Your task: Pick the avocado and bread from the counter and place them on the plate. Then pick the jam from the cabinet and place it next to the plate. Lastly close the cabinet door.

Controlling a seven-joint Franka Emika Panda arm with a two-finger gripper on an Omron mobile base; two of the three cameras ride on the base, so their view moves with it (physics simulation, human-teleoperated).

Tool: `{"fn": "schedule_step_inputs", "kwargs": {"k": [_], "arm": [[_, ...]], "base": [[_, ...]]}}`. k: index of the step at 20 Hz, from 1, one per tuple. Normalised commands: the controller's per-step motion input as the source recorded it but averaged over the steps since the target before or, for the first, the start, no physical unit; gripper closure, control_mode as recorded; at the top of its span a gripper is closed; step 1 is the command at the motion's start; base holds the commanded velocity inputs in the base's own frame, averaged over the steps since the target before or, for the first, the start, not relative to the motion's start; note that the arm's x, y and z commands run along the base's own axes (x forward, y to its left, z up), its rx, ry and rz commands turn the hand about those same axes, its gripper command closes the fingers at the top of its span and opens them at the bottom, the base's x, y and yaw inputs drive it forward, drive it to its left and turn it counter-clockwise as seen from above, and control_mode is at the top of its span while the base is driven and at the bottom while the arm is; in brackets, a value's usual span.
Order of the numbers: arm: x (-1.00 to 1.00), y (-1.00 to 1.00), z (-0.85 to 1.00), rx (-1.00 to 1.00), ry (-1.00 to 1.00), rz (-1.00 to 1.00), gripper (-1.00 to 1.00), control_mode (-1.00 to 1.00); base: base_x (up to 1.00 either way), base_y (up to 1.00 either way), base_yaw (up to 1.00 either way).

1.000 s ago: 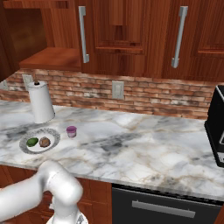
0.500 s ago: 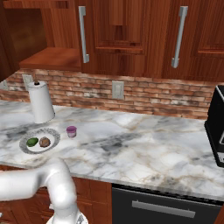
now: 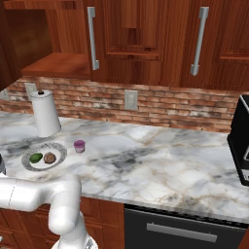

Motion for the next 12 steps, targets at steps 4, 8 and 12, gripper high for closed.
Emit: {"fn": "schedule_step_inputs", "kwargs": {"k": [4,8,12], "arm": [[0.68,0.02,-0.04,0.09,0.1,-0.02,-1.0,-1.0],[0.8,-0.17,0.02,0.13,0.14,-0.06,-1.0,-1.0],[0.6,-0.39,0.35,0.11,0.25,-0.1,-1.0,-1.0]], "base": [[0.0,0.0,0.0],[0.0,0.0,0.0],[0.0,0.0,0.0]]}}
